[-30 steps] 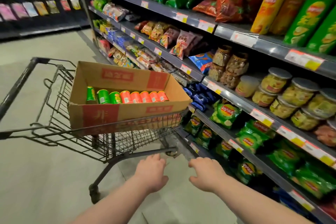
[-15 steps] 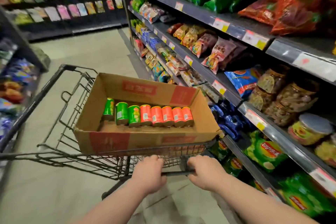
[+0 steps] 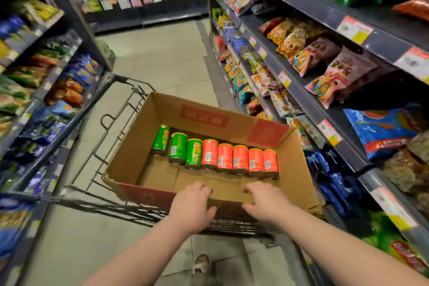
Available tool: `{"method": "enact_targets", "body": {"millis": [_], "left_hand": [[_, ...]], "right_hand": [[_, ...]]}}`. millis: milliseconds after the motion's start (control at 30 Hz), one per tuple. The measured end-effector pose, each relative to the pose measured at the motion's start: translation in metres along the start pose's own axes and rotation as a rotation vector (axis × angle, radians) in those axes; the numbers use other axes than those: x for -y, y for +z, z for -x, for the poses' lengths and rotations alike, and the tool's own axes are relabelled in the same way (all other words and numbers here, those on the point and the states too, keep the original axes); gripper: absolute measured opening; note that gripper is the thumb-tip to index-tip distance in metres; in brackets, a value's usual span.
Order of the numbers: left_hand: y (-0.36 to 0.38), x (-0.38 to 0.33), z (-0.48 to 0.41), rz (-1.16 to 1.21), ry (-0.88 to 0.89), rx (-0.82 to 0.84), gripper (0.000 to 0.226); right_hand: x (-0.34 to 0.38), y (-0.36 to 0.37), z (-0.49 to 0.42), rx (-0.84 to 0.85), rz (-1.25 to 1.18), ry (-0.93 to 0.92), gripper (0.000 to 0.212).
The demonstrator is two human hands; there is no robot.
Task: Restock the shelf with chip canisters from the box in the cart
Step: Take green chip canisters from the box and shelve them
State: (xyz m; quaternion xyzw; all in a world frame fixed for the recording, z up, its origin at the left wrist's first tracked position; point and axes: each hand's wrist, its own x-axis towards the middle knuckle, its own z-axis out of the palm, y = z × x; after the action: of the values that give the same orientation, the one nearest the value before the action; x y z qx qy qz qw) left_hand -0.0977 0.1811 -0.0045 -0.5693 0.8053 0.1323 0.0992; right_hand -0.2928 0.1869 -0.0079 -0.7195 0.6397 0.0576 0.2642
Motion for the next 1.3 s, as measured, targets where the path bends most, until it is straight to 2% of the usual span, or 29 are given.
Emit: {"method": "enact_targets", "body": {"millis": [367,733,900,1167,1300], "left_hand": [[-0.023,0.089,-0.12,-0.047,0.006,0.105,0.048],[0.009,0.163,-0.22,0.065,-0.233,0.287,0.064],[0.027,0.175,-0.24,0.204,-0.373,0.277,0.086],[0.045,0.17,-0.252,0.246,-0.469,0.232,0.098],[0.053,0.17,-0.253,0.378,-0.525,0.2,0.1]], "right_hand": [[0.032,-0.009,-0.118,0.039,-0.032,0.119,0.044],[0.061,0.018,-0.231,0.155,-0.121,0.192,0.042],[0.068,0.033,-0.269,0.163,-0.215,0.216,0.043],[0.082,0.059,-0.313,0.16,-0.467,0.328,0.056],[0.086,0.068,-0.32,0.127,-0.54,0.38,0.068]]}}
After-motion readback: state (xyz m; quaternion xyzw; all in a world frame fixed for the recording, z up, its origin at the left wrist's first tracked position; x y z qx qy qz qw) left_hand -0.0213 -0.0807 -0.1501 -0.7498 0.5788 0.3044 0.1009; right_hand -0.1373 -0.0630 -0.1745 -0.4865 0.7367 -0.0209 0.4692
